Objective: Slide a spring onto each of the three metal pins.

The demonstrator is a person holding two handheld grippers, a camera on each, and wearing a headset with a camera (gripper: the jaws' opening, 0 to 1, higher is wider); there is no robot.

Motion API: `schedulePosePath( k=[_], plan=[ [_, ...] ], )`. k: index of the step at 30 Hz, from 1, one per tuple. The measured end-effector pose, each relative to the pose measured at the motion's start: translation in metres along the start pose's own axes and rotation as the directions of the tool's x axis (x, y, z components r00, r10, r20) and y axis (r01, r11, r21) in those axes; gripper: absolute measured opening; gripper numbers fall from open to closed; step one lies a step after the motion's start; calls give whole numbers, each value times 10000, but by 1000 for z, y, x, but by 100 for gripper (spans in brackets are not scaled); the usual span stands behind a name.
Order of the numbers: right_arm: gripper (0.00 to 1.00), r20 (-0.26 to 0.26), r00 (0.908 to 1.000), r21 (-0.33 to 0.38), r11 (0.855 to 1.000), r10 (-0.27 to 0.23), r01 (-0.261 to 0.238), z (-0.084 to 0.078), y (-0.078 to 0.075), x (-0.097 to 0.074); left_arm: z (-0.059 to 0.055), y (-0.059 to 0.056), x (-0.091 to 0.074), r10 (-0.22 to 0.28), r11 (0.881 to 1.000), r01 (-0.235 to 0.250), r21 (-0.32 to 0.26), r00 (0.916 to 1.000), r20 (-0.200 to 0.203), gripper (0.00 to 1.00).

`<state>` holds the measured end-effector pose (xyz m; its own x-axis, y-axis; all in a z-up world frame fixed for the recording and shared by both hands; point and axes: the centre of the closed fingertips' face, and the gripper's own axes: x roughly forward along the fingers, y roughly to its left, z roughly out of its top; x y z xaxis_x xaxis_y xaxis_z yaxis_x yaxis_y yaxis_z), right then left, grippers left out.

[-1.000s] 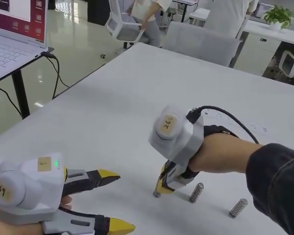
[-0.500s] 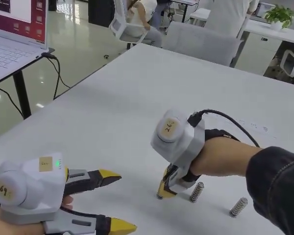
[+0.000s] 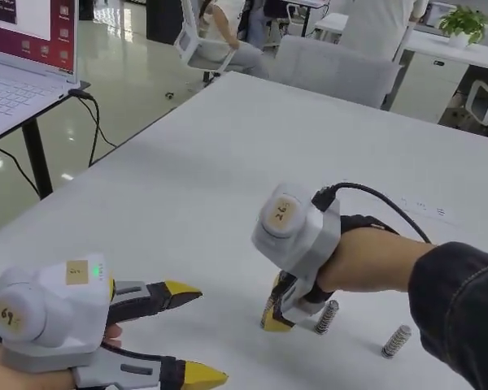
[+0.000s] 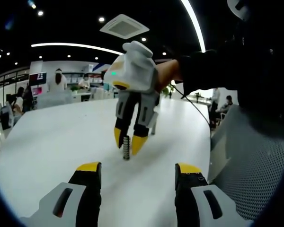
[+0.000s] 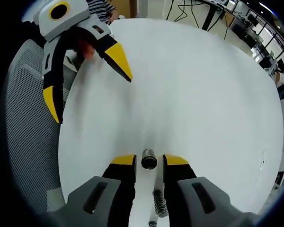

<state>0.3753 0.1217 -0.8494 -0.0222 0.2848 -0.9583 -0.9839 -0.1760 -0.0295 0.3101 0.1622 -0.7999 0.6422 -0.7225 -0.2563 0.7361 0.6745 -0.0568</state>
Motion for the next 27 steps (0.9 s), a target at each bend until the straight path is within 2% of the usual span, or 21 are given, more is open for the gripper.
schedulePosePath(
  k=[8, 11, 16, 21, 27],
  plan=[
    [23, 553, 9982, 414, 9989, -240, 217, 1, -2, -10, 5, -2, 4, -92, 9999, 93, 88, 10000, -25, 58],
    [18, 675, 9976, 270, 9995, -185, 167, 4, 3, -9, 6, -3, 6, -139, 9998, 139, 141, 9999, -44, 58],
    [9, 664, 9976, 81, 9998, -185, 180, 7, 3, -7, 10, -4, 6, -149, 9997, 149, 192, 9999, -6, 57],
    [8, 674, 9968, 282, 9988, -419, 400, 9, -6, -7, 8, -4, 4, -102, 9998, 103, 189, 9999, -54, 57],
    [8, 640, 9970, 612, 9973, -441, 402, 8, -10, -6, 8, -4, 4, -103, 9998, 104, 172, 9999, -57, 57]
  ],
)
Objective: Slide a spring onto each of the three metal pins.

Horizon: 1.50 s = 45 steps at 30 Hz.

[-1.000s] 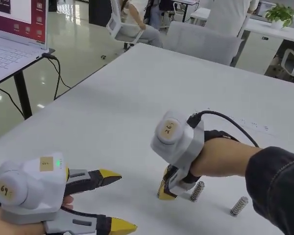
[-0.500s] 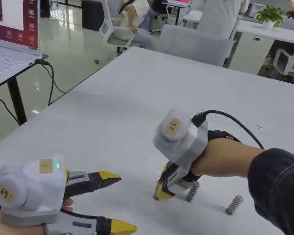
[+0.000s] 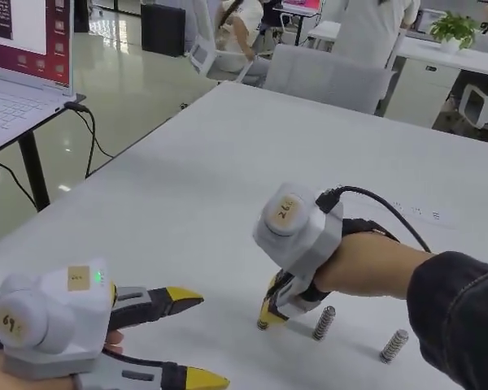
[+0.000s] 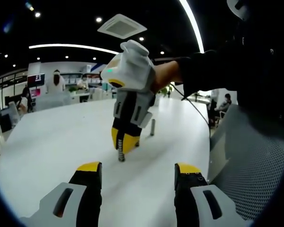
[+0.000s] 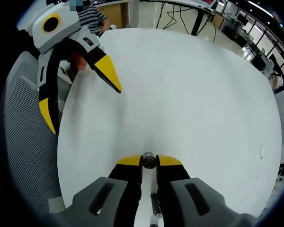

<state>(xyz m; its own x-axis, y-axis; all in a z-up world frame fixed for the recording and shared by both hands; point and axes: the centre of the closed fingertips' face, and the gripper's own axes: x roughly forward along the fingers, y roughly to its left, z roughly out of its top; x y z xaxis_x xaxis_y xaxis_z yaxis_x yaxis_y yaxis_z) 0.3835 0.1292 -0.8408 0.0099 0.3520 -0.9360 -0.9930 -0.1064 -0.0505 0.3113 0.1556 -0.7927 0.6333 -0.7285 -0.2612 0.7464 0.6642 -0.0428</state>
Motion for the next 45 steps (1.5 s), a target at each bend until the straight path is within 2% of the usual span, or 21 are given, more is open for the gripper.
schedulePosePath(
  k=[4, 6, 9, 13, 21, 26, 29, 31, 37, 41, 42, 45],
  plan=[
    [9, 34, 10000, -7, 10000, -7, 7, 0, 0, -1, 0, -1, 1, -32, 10000, 32, 11, 10000, -12, 57],
    [15, 160, 9999, 93, 10000, -19, 18, 1, -1, -1, 0, -1, 1, -49, 10000, 50, 26, 10000, -42, 57],
    [16, 160, 9999, 82, 10000, -56, 55, 0, -1, -2, 1, -1, 2, -78, 10000, 78, 45, 10000, -52, 57],
    [23, 276, 9996, 167, 9998, -91, 86, -2, -1, -5, 3, -1, 3, -100, 9999, 100, 86, 9999, -36, 58],
    [35, 521, 9974, 395, 9981, -498, 478, -11, -9, -15, 5, -1, 3, -137, 9998, 137, 150, 9999, -10, 58],
    [45, 914, 9920, 778, 9937, -872, 801, -18, -15, -24, 7, 0, 3, -133, 9998, 133, 167, 9999, 23, 58],
    [49, 1190, 9870, 1010, 9902, -1082, 964, -21, -19, -31, 8, 0, 3, -109, 9998, 108, 144, 9999, 65, 59],
    [54, 1521, 9791, 1255, 9852, -1352, 1165, -24, -23, -38, 8, 1, 4, -100, 9998, 99, 154, 9999, 69, 59],
    [62, 2035, 9631, 1675, 9754, -1763, 1432, -33, -26, -52, 11, 3, 5, -119, 9998, 117, 181, 9999, 88, 59],
    [66, 2490, 9456, 2042, 9657, -2095, 1602, -37, -27, -62, 14, 4, 6, -146, 9996, 144, 224, 9998, 98, 59],
    [67, 2642, 9379, 2221, 9605, -2246, 1675, -39, -29, -66, 16, 4, 7, -157, 9996, 155, 234, 9998, 105, 60],
    [70, 2795, 9255, 2514, 9498, -2556, 1864, -46, -31, -74, 19, 5, 9, -180, 9995, 177, 279, 9998, 113, 60]
  ],
)
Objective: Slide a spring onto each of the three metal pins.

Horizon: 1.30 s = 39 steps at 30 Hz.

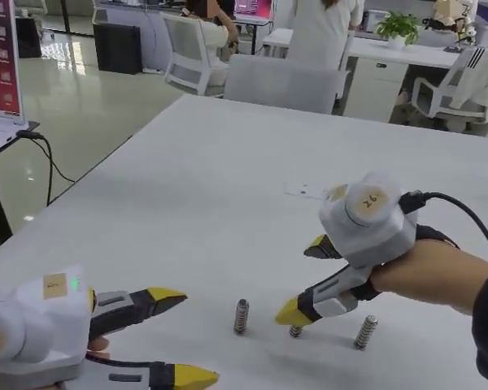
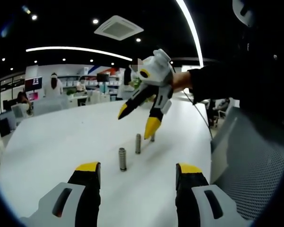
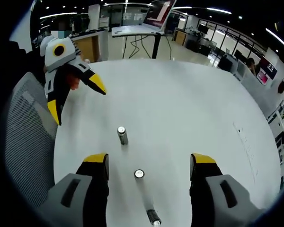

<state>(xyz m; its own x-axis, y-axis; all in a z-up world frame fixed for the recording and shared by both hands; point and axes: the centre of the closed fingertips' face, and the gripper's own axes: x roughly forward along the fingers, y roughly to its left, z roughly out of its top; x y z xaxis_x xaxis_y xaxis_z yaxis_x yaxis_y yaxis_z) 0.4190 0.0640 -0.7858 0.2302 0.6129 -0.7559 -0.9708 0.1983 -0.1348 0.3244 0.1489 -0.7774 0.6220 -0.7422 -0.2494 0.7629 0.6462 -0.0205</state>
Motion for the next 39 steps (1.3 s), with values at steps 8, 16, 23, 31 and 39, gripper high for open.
schedulePosePath(
  k=[8, 16, 23, 31, 39],
  plan=[
    [73, 639, 9957, 692, 9956, -672, 628, -12, -12, -26, 8, 1, 7, -88, 9999, 87, 64, 9999, 92, 60],
    [73, 1206, 9845, 1163, 9868, -1269, 1130, -24, -14, -50, 12, 2, 9, -107, 9999, 106, 68, 9998, 150, 61],
    [74, 1630, 9729, 1576, 9778, -1640, 1384, -38, -7, -63, 13, -1, 12, -163, 9999, 162, 58, 9997, 174, 61],
    [75, 1901, 9635, 1973, 9687, -1883, 1504, -55, 3, -71, 9, -6, 14, -235, 9997, 235, 16, 9997, 113, 62],
    [75, 2087, 9588, 2314, 9623, -1925, 1429, -69, 12, -71, 8, -9, 15, -221, 9997, 222, -52, 9997, 87, 63]
  ],
)
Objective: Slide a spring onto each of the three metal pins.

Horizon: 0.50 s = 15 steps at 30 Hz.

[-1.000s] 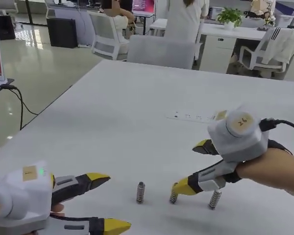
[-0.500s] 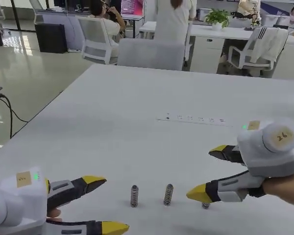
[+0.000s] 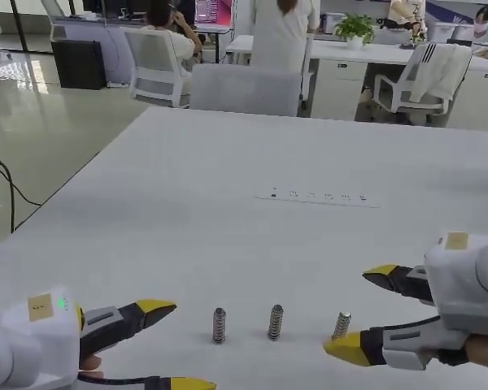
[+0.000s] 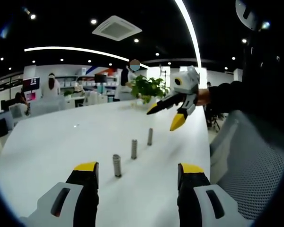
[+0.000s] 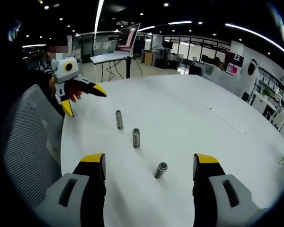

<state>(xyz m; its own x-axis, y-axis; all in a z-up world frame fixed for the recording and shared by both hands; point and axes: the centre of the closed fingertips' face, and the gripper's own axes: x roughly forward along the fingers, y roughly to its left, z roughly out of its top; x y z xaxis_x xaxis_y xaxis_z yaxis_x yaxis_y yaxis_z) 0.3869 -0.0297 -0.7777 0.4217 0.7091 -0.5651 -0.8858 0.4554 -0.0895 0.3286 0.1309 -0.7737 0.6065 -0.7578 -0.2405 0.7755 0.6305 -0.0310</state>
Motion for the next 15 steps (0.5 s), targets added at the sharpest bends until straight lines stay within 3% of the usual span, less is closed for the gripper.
schedulePosePath(
  k=[15],
  plan=[
    [78, 434, 9989, 450, 9989, -168, 148, -29, 10, -9, -5, -4, 4, 6, 9998, -5, -175, 10000, 10, 65]
  ],
)
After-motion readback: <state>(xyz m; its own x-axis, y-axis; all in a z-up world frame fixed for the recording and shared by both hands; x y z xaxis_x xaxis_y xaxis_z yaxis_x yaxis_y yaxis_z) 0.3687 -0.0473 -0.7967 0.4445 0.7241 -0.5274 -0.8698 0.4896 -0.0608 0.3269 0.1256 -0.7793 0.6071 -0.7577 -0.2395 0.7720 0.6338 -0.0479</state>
